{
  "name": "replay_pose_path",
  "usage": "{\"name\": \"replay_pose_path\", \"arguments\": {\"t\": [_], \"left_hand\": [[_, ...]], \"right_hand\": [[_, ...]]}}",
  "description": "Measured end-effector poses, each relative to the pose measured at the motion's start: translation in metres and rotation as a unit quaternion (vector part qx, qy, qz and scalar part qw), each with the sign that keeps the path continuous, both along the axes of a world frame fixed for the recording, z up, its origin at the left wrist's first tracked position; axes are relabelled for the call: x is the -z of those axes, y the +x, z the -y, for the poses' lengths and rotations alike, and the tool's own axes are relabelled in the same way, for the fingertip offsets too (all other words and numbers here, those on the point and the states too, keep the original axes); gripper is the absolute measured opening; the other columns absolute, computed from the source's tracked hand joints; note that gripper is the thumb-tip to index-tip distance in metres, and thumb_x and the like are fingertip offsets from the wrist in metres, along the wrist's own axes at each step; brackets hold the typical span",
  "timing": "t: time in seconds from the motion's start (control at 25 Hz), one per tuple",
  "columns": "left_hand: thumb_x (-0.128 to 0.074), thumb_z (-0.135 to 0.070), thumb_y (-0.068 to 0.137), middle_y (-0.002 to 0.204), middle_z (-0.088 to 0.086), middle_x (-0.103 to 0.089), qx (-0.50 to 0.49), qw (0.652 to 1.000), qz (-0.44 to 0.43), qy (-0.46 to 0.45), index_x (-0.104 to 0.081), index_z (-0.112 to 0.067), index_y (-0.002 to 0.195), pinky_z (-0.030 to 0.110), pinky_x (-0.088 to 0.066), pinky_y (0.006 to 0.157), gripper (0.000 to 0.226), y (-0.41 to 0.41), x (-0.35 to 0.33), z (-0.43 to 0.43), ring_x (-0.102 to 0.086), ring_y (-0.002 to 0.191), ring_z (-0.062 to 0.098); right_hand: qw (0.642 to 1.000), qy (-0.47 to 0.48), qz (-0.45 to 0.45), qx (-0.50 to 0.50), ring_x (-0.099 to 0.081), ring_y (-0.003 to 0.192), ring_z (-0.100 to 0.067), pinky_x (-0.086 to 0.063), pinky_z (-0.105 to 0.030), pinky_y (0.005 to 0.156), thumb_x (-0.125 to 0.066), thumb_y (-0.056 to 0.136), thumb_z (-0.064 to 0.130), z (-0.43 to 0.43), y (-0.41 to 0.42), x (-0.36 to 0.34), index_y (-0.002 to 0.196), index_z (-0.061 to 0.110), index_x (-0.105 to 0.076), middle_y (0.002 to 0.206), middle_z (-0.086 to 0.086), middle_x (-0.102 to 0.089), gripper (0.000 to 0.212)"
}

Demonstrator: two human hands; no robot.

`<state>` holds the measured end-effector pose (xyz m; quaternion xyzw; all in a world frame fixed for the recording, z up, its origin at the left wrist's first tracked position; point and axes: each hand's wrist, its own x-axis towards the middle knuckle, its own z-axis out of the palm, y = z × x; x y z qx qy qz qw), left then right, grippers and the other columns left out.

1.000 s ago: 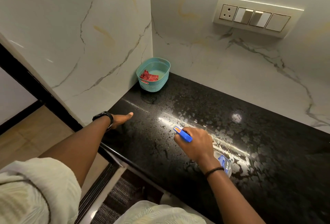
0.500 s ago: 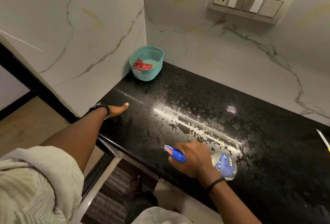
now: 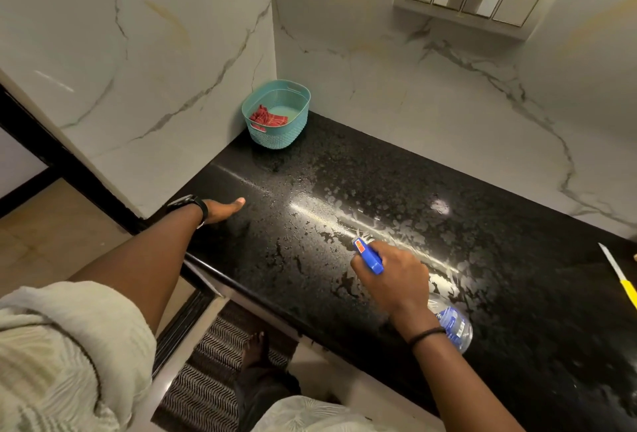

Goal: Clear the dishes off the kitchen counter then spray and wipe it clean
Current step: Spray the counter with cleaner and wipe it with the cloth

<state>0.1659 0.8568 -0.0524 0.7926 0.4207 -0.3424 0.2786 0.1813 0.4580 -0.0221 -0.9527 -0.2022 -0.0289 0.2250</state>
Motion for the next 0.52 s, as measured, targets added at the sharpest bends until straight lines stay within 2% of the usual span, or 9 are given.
{"name": "replay_pose_path", "arguments": {"t": [0.12, 0.2, 0.32, 0.52], "left_hand": [[-0.034, -0.093, 0.077, 0.168, 0.014, -0.016, 0.006, 1.0, 0.0, 0.007, -0.02, -0.02, 0.161, 0.056, -0.024, 0.119, 0.113, 0.001, -0.002, 0.0, -0.021, 0.152, 0.039], [-0.032, -0.093, 0.078, 0.167, 0.016, -0.018, 0.011, 1.0, -0.015, 0.012, -0.024, -0.019, 0.161, 0.056, -0.025, 0.119, 0.112, 0.004, -0.01, -0.001, -0.024, 0.151, 0.04], [-0.031, -0.087, 0.084, 0.167, 0.017, -0.017, 0.016, 1.0, -0.019, 0.003, -0.024, -0.019, 0.161, 0.056, -0.026, 0.118, 0.103, 0.009, -0.018, -0.003, -0.024, 0.15, 0.04], [-0.037, -0.085, 0.085, 0.167, 0.02, -0.015, -0.018, 0.998, -0.046, -0.032, -0.017, -0.019, 0.162, 0.063, -0.032, 0.111, 0.103, 0.018, -0.022, -0.012, -0.024, 0.148, 0.048]], "right_hand": [[1.0, -0.019, -0.002, -0.002, -0.046, 0.046, -0.015, -0.035, -0.026, 0.046, -0.041, 0.083, 0.061, -0.002, 0.01, 0.003, 0.06, 0.023, -0.047, 0.049, 0.009, -0.043, 0.045], [1.0, -0.015, -0.006, 0.019, -0.045, 0.046, -0.011, -0.029, -0.025, 0.046, -0.047, 0.086, 0.059, -0.005, 0.021, 0.003, 0.062, 0.022, -0.05, 0.051, 0.01, -0.046, 0.044], [0.998, 0.008, -0.016, 0.056, -0.048, 0.047, -0.008, -0.032, -0.021, 0.045, -0.057, 0.091, 0.052, -0.01, 0.036, 0.003, 0.067, 0.026, -0.056, 0.054, 0.011, -0.051, 0.036], [0.995, -0.005, -0.031, 0.091, -0.049, 0.049, -0.011, -0.035, -0.023, 0.046, -0.053, 0.091, 0.054, -0.024, 0.058, -0.004, 0.061, 0.02, -0.054, 0.056, 0.008, -0.054, 0.045]]}}
